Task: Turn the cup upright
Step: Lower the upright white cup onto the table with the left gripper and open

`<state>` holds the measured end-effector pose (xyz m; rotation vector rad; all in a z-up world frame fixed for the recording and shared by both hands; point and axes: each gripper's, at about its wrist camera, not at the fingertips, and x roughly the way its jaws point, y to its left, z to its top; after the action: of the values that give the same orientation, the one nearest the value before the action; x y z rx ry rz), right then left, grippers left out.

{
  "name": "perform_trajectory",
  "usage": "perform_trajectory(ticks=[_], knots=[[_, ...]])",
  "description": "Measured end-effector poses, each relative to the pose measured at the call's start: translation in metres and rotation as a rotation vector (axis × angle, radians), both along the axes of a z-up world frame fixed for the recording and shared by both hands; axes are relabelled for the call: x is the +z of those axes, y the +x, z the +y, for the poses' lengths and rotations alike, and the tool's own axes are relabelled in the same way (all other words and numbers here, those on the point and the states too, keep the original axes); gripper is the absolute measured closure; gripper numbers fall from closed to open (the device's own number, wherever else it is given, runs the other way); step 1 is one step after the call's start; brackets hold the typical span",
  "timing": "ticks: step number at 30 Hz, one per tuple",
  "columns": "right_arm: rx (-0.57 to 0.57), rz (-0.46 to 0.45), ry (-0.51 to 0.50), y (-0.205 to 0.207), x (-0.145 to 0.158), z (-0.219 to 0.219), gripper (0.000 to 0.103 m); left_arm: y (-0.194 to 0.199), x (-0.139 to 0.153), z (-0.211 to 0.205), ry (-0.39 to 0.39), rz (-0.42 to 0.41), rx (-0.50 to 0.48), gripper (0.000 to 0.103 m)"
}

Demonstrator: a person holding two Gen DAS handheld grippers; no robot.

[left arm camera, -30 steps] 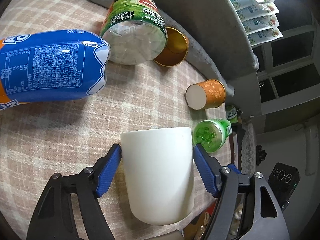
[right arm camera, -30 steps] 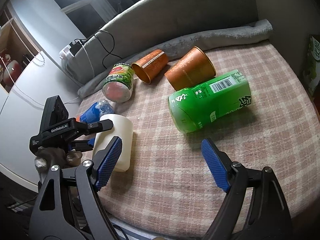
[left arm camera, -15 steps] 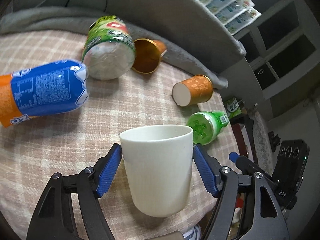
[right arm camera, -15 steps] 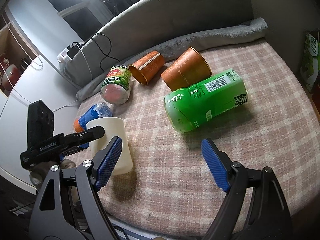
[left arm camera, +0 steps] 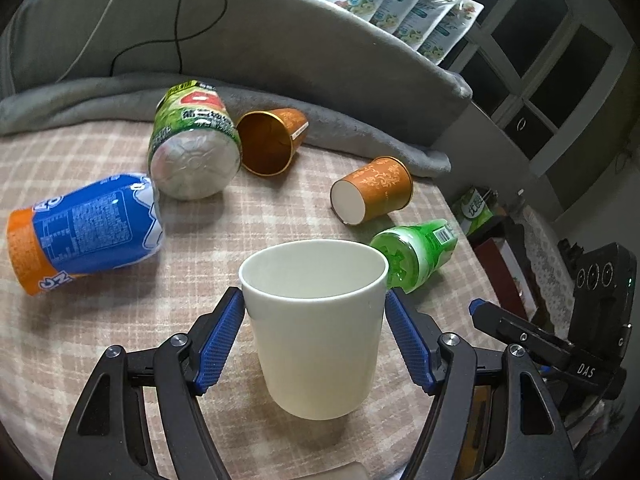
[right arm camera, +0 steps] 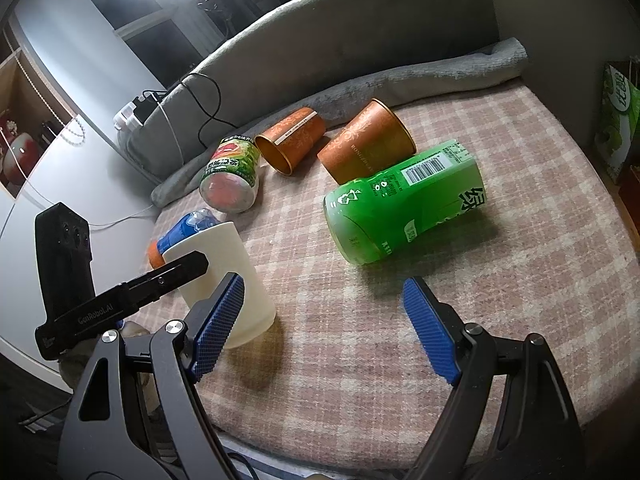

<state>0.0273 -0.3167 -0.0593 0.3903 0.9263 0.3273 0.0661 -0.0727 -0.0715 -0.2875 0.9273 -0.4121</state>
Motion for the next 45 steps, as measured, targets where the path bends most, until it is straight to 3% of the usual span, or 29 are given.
perform_trajectory(ticks=[28,45], knots=[[-0.018,-0.003,-0.003,0.0,0.0,-0.003,0.019,-0.02,0.007,-0.033,0.187,-0.173,-0.046,0.031],[-0.036,-0.032,-0.012,-0.011,0.007,-0.006,0.019,-0.032,0.009,-0.042,0.183,-0.178,-0.077,0.032]])
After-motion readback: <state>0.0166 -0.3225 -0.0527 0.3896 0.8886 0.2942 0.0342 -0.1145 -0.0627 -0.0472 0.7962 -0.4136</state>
